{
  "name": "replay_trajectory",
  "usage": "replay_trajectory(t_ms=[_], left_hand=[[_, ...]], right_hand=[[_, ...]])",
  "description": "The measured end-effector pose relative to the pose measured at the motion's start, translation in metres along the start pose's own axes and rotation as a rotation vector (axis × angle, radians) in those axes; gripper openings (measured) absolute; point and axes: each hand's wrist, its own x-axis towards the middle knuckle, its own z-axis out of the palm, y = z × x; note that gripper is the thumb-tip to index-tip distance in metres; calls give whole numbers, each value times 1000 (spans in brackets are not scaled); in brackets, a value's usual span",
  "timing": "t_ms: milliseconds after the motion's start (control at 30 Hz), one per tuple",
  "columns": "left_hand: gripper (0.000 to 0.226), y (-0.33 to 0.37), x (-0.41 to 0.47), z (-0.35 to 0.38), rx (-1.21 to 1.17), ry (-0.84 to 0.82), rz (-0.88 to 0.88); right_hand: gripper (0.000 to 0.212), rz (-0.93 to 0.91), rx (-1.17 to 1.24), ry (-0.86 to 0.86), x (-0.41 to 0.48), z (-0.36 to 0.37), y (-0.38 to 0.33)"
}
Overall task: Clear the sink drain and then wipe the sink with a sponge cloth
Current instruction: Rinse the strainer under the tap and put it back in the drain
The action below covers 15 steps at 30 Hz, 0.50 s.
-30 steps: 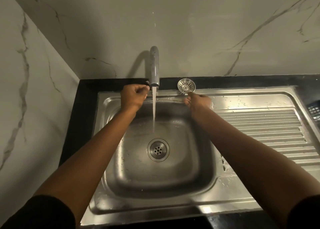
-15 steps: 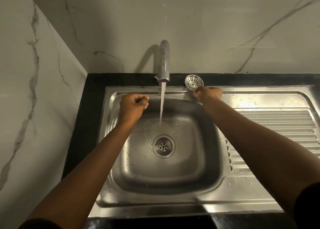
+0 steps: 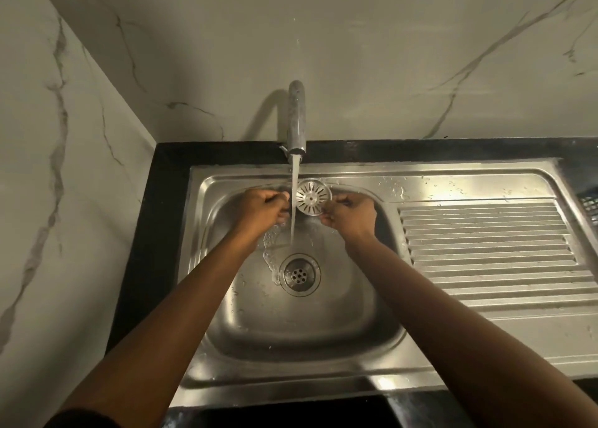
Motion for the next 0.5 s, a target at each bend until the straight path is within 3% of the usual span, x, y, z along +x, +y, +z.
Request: replay_trajectory(t_ms=[367,500], left_hand=[[11,-12,-18,-15,19,-50,-82],[10,-21,-28,-24,11,-54,-97]], right_hand=[[14,-65,-206,-149,-21,6,13],[17,-174,-345,-194,-21,8,8]])
